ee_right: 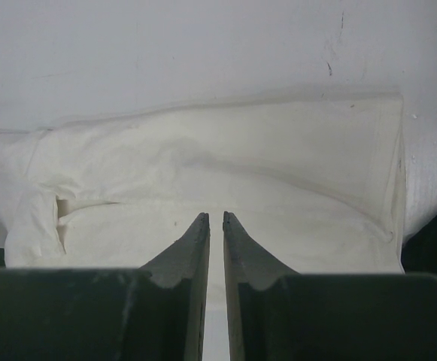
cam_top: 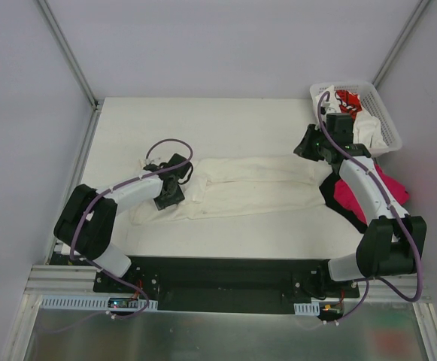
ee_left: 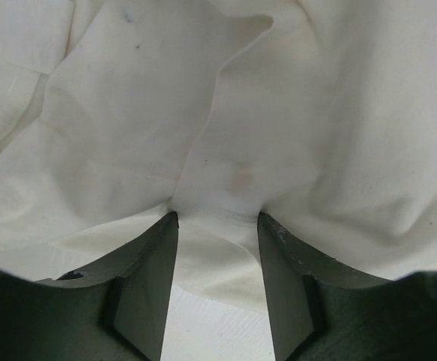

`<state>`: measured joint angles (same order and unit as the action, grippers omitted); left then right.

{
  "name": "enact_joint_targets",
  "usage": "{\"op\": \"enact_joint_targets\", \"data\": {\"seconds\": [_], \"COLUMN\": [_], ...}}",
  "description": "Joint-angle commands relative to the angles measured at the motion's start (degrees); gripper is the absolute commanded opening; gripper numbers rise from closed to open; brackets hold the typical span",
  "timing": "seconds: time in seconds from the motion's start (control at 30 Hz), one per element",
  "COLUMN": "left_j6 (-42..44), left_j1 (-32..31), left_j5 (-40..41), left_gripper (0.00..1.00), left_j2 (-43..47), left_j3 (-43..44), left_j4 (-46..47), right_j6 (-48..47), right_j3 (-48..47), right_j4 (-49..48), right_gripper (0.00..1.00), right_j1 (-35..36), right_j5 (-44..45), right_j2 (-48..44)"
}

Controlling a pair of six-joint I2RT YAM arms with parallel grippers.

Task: Fold and stack the t-shirts
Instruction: Fold the other side of the tshirt into a rectangle

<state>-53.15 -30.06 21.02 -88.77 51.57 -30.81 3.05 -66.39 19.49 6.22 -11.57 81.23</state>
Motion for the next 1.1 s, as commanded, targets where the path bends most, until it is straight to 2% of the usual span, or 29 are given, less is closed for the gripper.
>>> {"op": "enact_joint_targets", "data": {"seconds": [0.0,0.27,0.33,0.37,0.4,0.5,0.53,0.63,0.77,0.87,0.9,1.07], "left_j6": [-0.12,0.15,0.23,0.23,0.23,-0.12,-0.29,-0.9,-0.82,-0.73,-0.64,-0.99], "left_j1": [-0.52,-0.43,-0.35,-0.26,-0.26,-0.08,-0.08,0.01,0.01,0.01,0.01,0.01], "left_j5": [-0.45,0.69,0.69,0.78,0.69,1.05,1.13,1.31,0.61,0.87,2.0,5.17], "left_gripper": [0.44,0.44,0.4,0.35,0.24,0.13,0.06,0.0,0.0,0.2,0.23,0.28], "left_j2": [-0.61,-0.52,-0.61,-0.53,-0.44,-0.09,0.0,0.18,0.97,3.25,3.95,7.91], "left_j3": [0.11,-0.33,-0.33,-0.33,-0.42,-1.03,-1.3,-1.91,-1.91,-2.0,-2.0,-3.14], "left_j4": [1.36,2.77,2.77,2.77,2.77,2.77,2.86,2.86,2.68,2.16,1.72,-0.65], "right_j6": [0.29,0.2,0.38,0.38,0.38,0.47,0.38,0.47,0.47,0.55,0.55,0.82], "right_j3": [-0.23,-0.76,-1.02,-0.93,-1.02,-0.85,-0.76,-0.76,-0.93,-0.85,-0.93,-0.49], "right_j4": [-0.85,-0.41,-0.33,-0.41,-0.41,-0.41,-0.41,-0.33,-0.32,-0.33,-0.41,-0.5], "right_gripper": [0.15,0.15,0.15,0.15,0.15,0.15,0.15,0.15,0.15,0.15,0.15,0.15], "right_j1": [-0.77,-1.12,-1.21,-1.21,-1.21,-1.3,-1.38,-1.3,-1.47,-1.39,-1.47,-1.47], "right_j5": [0.23,0.15,-0.03,-0.2,-0.29,-0.2,-0.2,-0.12,-0.38,-0.73,-0.91,-1.08], "right_j2": [-0.28,0.42,0.59,0.77,0.86,0.6,0.59,0.33,0.07,0.07,0.24,-0.02]}}
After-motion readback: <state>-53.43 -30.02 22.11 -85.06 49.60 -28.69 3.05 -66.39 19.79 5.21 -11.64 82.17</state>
